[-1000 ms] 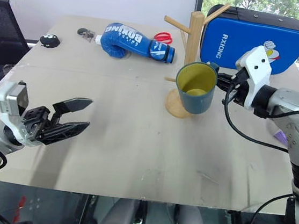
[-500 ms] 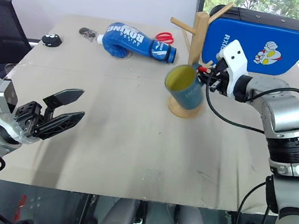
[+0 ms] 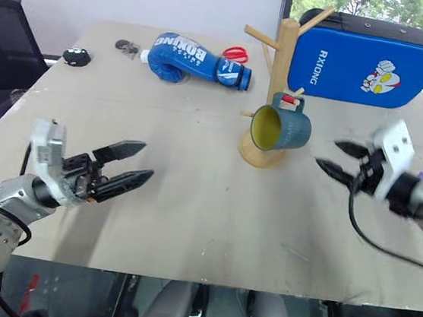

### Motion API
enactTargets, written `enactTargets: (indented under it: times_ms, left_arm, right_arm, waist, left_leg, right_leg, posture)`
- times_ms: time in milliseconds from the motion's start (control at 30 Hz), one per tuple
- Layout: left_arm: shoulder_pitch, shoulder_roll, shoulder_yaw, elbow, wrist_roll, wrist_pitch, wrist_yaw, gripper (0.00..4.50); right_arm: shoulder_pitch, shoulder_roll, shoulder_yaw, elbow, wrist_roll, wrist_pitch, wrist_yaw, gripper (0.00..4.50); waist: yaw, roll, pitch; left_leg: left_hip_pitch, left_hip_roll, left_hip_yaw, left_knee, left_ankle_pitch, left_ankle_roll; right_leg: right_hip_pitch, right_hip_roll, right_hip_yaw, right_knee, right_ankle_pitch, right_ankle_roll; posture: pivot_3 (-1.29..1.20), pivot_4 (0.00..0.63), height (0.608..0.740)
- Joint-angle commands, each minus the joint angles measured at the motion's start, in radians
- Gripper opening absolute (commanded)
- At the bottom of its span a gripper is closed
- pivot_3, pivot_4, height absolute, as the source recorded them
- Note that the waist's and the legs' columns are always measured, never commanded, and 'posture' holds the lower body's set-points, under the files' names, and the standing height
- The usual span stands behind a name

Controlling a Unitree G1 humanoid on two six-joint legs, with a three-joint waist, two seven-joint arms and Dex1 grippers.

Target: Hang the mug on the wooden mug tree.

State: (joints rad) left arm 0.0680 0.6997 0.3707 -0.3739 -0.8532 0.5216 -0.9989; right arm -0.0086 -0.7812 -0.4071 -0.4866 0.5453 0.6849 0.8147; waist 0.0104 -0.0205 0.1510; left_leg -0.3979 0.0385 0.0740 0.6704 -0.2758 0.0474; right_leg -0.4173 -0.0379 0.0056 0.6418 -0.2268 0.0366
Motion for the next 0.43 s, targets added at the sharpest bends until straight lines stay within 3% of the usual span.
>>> enactTargets:
  times_ms: [33, 200, 433]
  left_arm:
    - [0.031, 0.040, -0.001, -0.013, 0.038, 0.001, -0.008, 4.50]
    - [0.031, 0.067, -0.030, 0.010, 0.095, 0.001, 0.004, 4.50]
    - [-0.010, 0.072, -0.072, 0.020, 0.109, 0.025, -0.005, 4.50]
  right_arm:
    - [0.153, 0.038, -0.127, -0.116, -0.003, -0.051, -0.025, 2.77]
    - [0.378, 0.114, -0.188, -0.179, -0.037, -0.117, -0.043, 2.77]
    - [0.451, 0.141, -0.187, -0.199, -0.031, -0.155, -0.062, 2.77]
  waist:
    - [-0.001, 0.000, 0.000]
    - [0.002, 0.000, -0.001]
    - [-0.002, 0.000, -0.001]
  left_leg:
    - [0.001, 0.000, 0.001, 0.000, 0.000, 0.000]
    - [0.004, 0.000, 0.001, 0.001, 0.000, 0.000]
    - [0.005, 0.001, 0.002, 0.002, 0.000, 0.000]
  right_leg:
    - [0.000, 0.000, 0.001, 0.000, -0.001, -0.001]
    - [0.002, 0.000, 0.001, 0.000, -0.003, 0.001]
    - [0.003, 0.000, 0.002, 0.000, -0.002, 0.001]
  posture:
    - [0.00, 0.150, 0.740]
    - [0.00, 0.150, 0.740]
    - [0.00, 0.150, 0.740]
